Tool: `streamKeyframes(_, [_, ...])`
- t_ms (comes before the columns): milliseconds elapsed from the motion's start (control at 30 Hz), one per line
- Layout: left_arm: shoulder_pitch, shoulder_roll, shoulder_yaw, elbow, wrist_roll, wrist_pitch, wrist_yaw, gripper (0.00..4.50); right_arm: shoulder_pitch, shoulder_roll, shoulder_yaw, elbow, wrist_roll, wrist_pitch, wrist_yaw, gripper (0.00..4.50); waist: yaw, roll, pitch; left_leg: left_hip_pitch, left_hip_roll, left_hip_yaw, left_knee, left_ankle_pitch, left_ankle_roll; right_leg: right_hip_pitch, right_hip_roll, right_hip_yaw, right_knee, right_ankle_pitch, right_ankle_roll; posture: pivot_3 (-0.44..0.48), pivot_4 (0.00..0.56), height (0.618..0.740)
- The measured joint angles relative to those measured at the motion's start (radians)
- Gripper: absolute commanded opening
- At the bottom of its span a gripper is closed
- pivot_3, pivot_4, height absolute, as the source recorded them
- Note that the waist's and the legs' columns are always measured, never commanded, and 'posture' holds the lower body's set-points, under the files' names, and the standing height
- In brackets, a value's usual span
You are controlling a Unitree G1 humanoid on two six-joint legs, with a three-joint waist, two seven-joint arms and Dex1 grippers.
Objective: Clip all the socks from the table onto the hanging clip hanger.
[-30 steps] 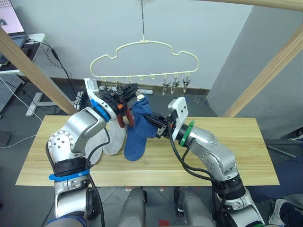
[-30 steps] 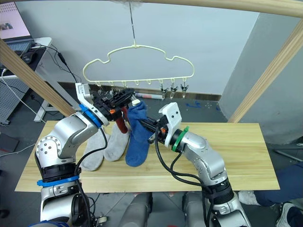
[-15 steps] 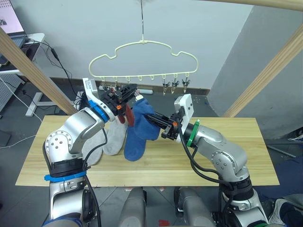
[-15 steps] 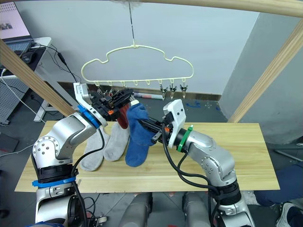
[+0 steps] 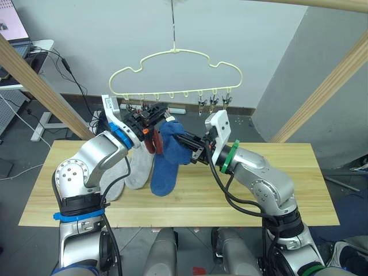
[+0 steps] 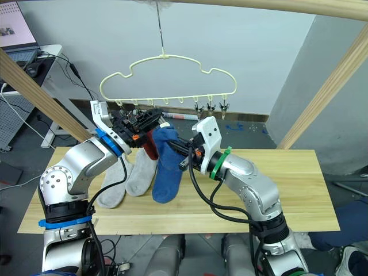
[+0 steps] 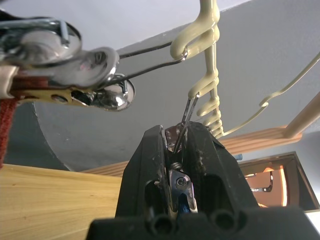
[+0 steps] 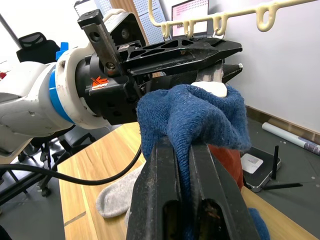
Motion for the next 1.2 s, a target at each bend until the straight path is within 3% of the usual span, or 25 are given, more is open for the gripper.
streamKeyframes(33, [0.002,0.003,-0.003,-0.005,0.007,-0.001,-0.007,0.26,-0.001,0.002,0.000,0.002,0.000,-0.001,-0.003,0.03,0.000,0.000,0.000,0.000,0.000,0.000,0.000,0.000,0.000,0.000,0.000,0.000,0.000,0.000,0.000,0.204,0.290,0.740])
streamKeyframes(367, [0.039,0.021,-0.008,-0.007,0.020,-0.017,-0.017,3.44,-0.004,-0.028,0.049,0.081,-0.082,-0.066,0.000,0.00,0.005,0.000,0.000,-0.004,0.000,-0.003,0.000,0.000,0.000,-0.002,-0.002,-0.001,-0.001,0.000,0.000,0.212,0.289,0.740])
streamKeyframes(467, [0.056,0.092,-0.014,-0.026,0.058,0.000,-0.025,4.29,-0.001,-0.026,0.057,0.136,-0.127,-0.100,-0.013,0.00,0.003,0.000,0.000,-0.005,0.000,-0.002,0.000,0.000,0.000,-0.004,-0.002,-0.001,-0.001,0.000,0.000,0.225,0.292,0.740])
streamKeyframes(500, [0.071,0.157,-0.033,-0.058,0.131,0.015,-0.032,4.50,0.000,-0.023,0.056,0.155,-0.143,-0.115,-0.019,0.27,0.001,-0.001,0.002,-0.005,0.000,-0.002,-0.001,0.000,0.000,-0.004,-0.001,-0.001,-0.001,0.000,0.000,0.235,0.290,0.740])
streamKeyframes(600, [0.133,0.323,-0.109,-0.200,0.421,0.016,-0.094,4.50,0.001,-0.022,0.052,0.196,-0.167,-0.139,-0.028,1.19,0.003,0.000,0.003,-0.005,-0.001,0.000,-0.003,0.000,0.000,-0.005,0.002,0.000,-0.002,0.000,0.000,0.242,0.289,0.740])
streamKeyframes(667, [0.176,0.371,-0.147,-0.286,0.560,-0.007,-0.181,4.50,0.002,-0.021,0.050,0.214,-0.177,-0.147,-0.028,1.90,0.007,0.001,0.004,-0.006,0.000,0.000,-0.006,0.000,-0.001,-0.005,0.002,-0.001,-0.007,0.000,-0.001,0.260,0.284,0.740])
streamKeyframes(900, [0.343,0.391,-0.260,-0.380,0.894,-0.177,-0.575,4.50,0.123,-0.088,0.028,0.183,-0.195,-0.163,-0.012,4.37,0.045,0.002,0.004,-0.008,0.000,-0.001,-0.014,0.001,-0.002,-0.006,-0.004,-0.001,-0.014,0.000,-0.003,0.270,0.281,0.740])
streamKeyframes(1033, [0.350,0.343,-0.248,-0.398,0.945,-0.237,-0.651,4.50,0.166,-0.109,-0.043,0.105,-0.195,-0.161,-0.054,4.37,0.056,0.002,0.004,-0.013,0.000,-0.002,-0.013,0.001,-0.002,-0.011,-0.005,-0.001,-0.013,-0.001,-0.002,0.270,0.281,0.740])
streamKeyframes(1133, [0.361,0.335,-0.246,-0.420,1.009,-0.299,-0.726,4.50,0.165,-0.097,-0.095,-0.001,-0.192,-0.162,-0.099,3.31,0.053,0.002,0.004,-0.012,0.000,-0.001,-0.013,0.001,-0.002,-0.011,-0.005,-0.001,-0.012,-0.001,-0.002,0.255,0.278,0.740])
streamKeyframes(1200, [0.385,0.335,-0.246,-0.441,1.054,-0.347,-0.787,4.50,0.162,-0.095,-0.105,-0.035,-0.204,-0.160,-0.133,3.31,0.052,0.002,0.004,-0.012,0.000,-0.001,-0.014,0.001,-0.002,-0.012,-0.005,-0.001,-0.012,-0.001,-0.002,0.250,0.276,0.740])
